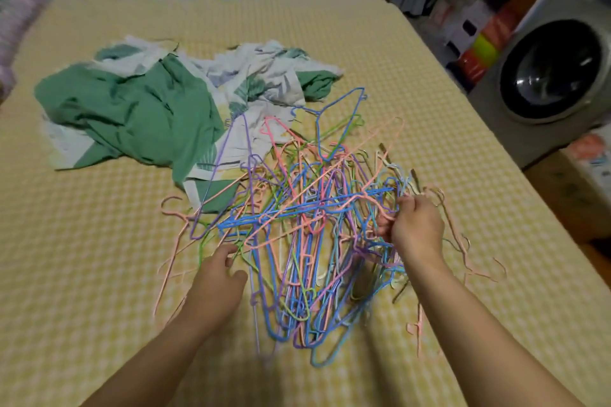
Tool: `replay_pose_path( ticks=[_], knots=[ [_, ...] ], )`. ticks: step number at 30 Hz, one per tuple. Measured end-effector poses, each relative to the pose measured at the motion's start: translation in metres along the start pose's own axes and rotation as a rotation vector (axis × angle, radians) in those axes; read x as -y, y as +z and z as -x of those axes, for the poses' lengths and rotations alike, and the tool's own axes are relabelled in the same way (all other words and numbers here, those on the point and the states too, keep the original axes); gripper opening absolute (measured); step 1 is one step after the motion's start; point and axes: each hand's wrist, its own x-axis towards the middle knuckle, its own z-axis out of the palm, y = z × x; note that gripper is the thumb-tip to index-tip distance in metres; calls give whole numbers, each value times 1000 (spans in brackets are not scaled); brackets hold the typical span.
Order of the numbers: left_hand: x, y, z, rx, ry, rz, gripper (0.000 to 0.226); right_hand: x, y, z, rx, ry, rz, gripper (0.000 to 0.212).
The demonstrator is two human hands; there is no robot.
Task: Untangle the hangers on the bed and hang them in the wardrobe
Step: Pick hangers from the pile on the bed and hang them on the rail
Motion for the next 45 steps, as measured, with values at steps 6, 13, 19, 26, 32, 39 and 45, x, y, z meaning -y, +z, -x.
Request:
replay_pose_path(
  ticks=[6,13,19,26,32,39,45],
  knots=[
    [10,4,6,-38,0,-53,63,-10,-15,-4,-36,-106,71,29],
    [13,-2,22,52,234,-258,117,-2,3,7,-19,-187,-28,30],
    [21,0,27,97,204,-160,96,-41,-3,17,-172,-76,86,27],
    [28,19,39,173,206,-122,84,-94,-8,-12,-178,52,-10,28],
    [29,22,40,195,179,-168,80,-129,-36,-27,-171,8,73,26],
    [38,50,35,297,139,-160,90,-134,-45,-5,-31,39,-93,30],
    [34,66,52,359,196,-35,87,-113,-57,22,43,-13,-264,25]
  ],
)
